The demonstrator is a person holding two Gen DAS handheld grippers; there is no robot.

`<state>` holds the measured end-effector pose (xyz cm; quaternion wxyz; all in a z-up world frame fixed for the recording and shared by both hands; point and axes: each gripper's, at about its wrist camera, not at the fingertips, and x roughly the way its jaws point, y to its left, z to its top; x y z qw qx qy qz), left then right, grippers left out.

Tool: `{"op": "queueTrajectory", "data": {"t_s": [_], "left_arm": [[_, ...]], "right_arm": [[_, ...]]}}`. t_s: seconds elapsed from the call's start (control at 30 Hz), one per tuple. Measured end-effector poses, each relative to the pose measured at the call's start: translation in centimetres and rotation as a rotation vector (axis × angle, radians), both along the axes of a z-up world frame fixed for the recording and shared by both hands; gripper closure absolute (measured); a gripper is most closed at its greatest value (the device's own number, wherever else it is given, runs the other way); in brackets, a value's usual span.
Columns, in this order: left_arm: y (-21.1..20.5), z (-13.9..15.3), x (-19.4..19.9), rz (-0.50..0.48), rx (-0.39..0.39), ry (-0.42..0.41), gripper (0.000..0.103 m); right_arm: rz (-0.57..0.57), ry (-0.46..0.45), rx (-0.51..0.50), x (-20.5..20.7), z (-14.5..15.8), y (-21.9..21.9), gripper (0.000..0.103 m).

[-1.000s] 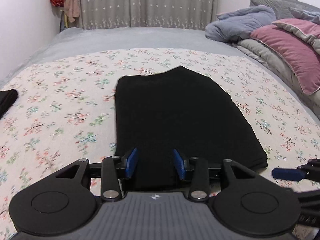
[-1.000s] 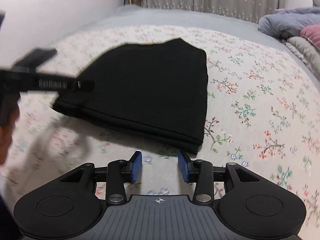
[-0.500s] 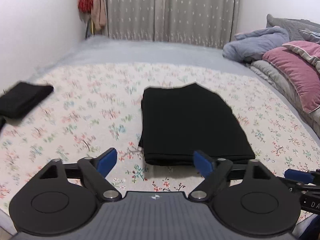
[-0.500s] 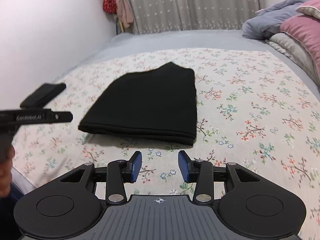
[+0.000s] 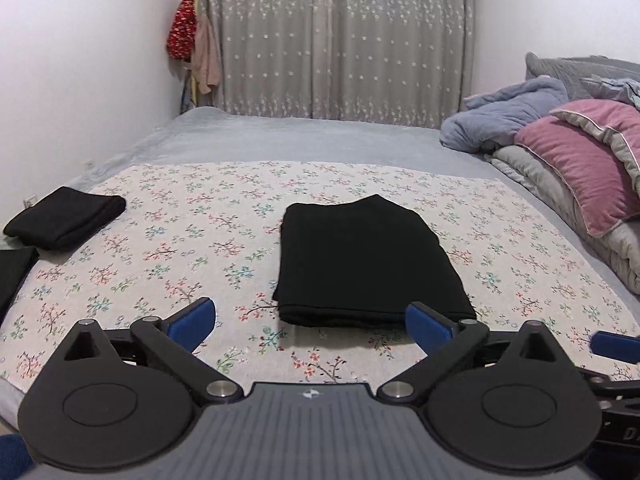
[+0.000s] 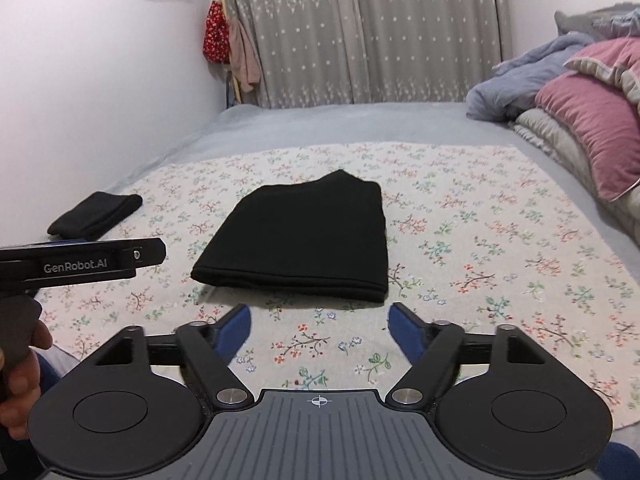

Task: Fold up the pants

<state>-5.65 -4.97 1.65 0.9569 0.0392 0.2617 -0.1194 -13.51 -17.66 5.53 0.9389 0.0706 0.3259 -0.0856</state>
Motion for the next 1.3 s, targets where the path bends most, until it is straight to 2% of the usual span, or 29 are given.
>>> {"op": "queueTrajectory", "data": {"t_s": [0.1,0.23,0.4,0.53,0.73,1.3], "left_arm": [[0.4,-0.7,0.1,0.017,-0.003,0.008,0.0],[0.4,-1.7,0.1,0.017,0.012,0.016,0.0],[0.2,-2.9,0.4,0.016,0.054,0.016,0.0],[0.2,-3.7,0.7,0.025,0.071,0.029,0.0],[0.0,-4.4,0.7,0.013,0.082,0.049,0.0],[-0.7,-4.9,0.4,0.009,0.084,0.061,0.0]], "right_arm": [[-0.024,-0.004,-0.003,-0.5,0.3,0.1,0.019],[-0.068,-0.031,-0.008,-0.9,0.4,0.2,0.008],[-0.098,-0.042,-0.03,-0.4,-0.9,0.5,0.003],[-0.147,-0.038,-0.039,0.2,-2.5,0.1,0.003],[-0.147,-0.033,-0.052,0.4,-4.0,0.1,0.001],[-0.138,-0.063,-0.05,0.1,-4.6,0.2,0.0]]}}
